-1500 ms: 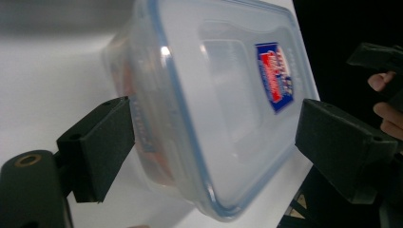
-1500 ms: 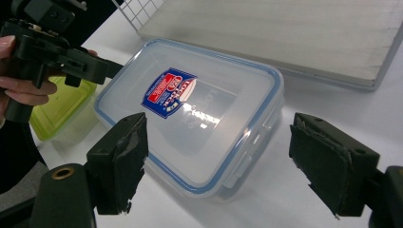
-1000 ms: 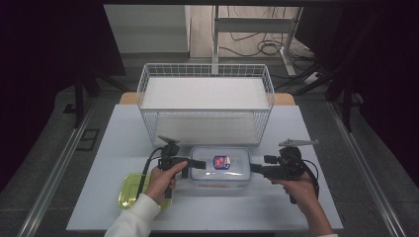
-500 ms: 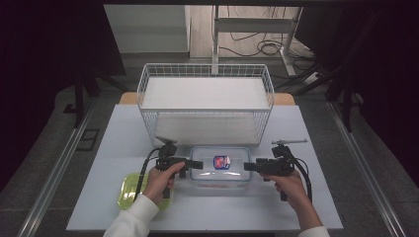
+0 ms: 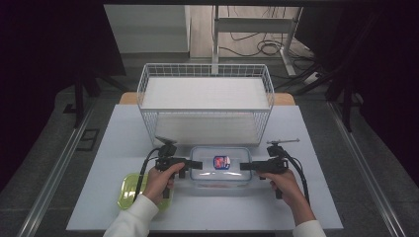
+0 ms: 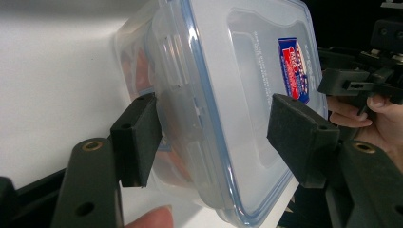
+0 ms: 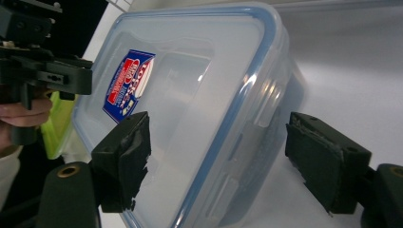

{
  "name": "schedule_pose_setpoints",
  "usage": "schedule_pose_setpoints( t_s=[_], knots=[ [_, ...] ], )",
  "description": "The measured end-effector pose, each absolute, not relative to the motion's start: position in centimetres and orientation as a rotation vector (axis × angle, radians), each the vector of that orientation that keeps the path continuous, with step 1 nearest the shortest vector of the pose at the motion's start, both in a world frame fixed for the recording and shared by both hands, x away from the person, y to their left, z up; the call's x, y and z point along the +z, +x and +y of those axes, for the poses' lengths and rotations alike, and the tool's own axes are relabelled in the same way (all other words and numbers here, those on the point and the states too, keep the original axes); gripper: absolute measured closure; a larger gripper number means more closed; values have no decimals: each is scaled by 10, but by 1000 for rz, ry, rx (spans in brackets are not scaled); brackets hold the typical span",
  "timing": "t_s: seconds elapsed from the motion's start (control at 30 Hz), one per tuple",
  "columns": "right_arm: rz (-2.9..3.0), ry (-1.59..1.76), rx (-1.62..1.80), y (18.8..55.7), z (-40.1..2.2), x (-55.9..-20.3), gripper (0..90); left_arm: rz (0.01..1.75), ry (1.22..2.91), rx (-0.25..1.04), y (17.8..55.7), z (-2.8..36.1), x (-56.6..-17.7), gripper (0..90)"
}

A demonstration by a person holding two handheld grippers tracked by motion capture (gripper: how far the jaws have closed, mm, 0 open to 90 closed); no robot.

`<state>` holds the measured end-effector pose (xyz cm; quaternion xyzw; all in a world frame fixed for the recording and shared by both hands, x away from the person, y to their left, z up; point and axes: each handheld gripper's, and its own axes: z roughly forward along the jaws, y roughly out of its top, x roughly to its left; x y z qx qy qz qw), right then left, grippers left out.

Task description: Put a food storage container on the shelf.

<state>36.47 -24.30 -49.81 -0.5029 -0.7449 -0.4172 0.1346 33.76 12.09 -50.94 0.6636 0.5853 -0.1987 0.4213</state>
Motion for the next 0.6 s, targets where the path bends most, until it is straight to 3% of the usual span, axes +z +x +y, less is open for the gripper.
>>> schedule_pose_setpoints(
  t_s=[0.33, 0.6],
  knots=[
    [-2064, -1473, -1202, 366, -246, -500, 336, 1457, 1678, -498, 338, 121, -509, 362],
    [-2036, -1477, -1205, 363, -252, -495, 400, 1450, 1664, -487, 333, 124, -502, 421]
  ],
)
